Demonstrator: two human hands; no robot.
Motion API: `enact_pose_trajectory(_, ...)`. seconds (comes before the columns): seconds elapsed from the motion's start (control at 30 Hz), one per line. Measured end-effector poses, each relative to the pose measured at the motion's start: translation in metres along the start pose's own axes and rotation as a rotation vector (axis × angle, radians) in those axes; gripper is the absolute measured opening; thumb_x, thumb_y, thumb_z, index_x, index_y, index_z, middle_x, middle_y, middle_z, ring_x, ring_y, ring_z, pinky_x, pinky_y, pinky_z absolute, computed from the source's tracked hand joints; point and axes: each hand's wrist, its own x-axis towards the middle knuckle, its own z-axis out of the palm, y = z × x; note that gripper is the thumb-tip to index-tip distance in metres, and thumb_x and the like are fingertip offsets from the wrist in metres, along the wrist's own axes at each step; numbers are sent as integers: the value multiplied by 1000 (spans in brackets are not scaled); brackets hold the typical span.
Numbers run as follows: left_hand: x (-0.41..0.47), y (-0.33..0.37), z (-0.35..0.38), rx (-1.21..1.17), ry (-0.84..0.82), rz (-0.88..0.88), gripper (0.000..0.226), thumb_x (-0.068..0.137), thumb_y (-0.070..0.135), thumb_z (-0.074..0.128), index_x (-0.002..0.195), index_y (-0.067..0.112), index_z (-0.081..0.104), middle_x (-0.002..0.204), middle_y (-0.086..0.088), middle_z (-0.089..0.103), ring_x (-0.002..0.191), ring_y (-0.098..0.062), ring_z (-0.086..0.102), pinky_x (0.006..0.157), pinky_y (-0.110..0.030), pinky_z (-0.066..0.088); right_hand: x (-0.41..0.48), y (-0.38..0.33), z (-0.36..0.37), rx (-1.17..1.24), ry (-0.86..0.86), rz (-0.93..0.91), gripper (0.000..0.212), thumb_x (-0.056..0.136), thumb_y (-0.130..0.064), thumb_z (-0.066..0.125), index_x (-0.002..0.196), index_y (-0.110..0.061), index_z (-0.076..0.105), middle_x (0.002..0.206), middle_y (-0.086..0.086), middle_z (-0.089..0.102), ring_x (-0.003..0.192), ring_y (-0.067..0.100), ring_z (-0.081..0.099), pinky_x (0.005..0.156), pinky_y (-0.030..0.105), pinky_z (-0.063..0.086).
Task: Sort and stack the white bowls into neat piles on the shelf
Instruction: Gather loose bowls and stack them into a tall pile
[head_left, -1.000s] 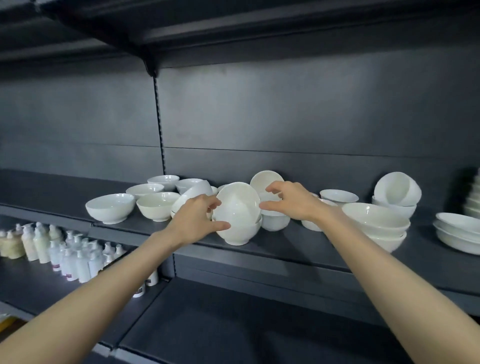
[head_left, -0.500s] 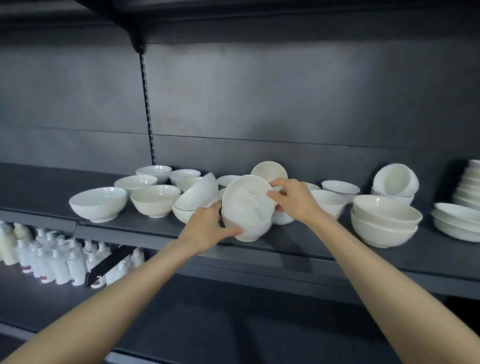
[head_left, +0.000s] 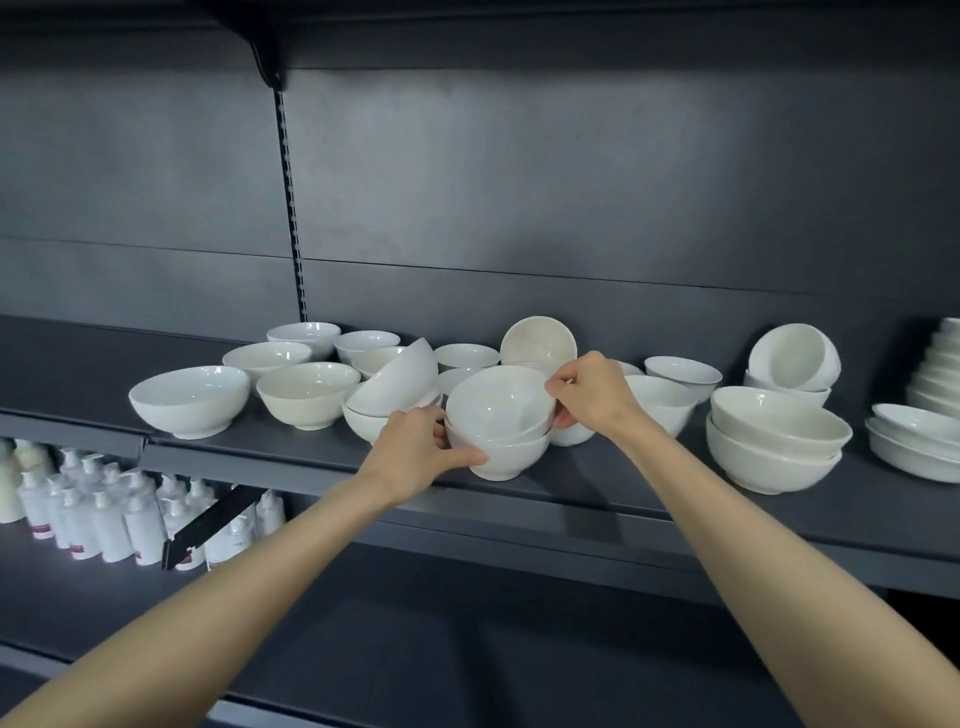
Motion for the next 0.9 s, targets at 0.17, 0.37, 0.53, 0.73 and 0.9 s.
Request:
enact_pose_trajectory(0.17,1,-2,1,-46,-23,10,43,66,38,84,96,12,65,83,-2,72,79,-15,65,84,-35,54,-4,1,1,75,-10,57,22,86,1,48,78,10,67,68,14,68,40,8,62,51,11,49)
enact_pose_trajectory(0.37,2,-7,5,-149,-52,26,53,71,29,83,116,16,59,96,-2,72,90,-19,67,90,-36,53,-4,0,3,217,-60,175,19,85,5,50,74,5,65,60,14,65,51,21,67,71,30,59)
enact_pose_trajectory(0.53,5,-11,6,-211,-96,27,72,67,36,83,128,19,51,113,0,67,98,-12,66,90,-31,53,-4,4,5,262,-74,176,16,86,1,53,82,11,65,62,15,66,50,22,66,65,29,59)
enact_pose_trajectory(0.73,6,-9,6,-301,-118,47,82,65,34,84,134,14,44,124,2,61,110,-9,60,77,-15,51,-19,14,4,236,-323,80,53,72,-41,80,112,-13,58,90,0,60,76,13,61,65,29,57)
enact_pose_trajectory(0.9,4,-6,7,-311,-126,50,90,59,41,81,137,19,43,128,7,59,114,-11,58,83,-22,51,-32,20,10,404,-441,49,70,75,-26,81,128,-33,34,117,-17,51,115,14,56,82,35,56)
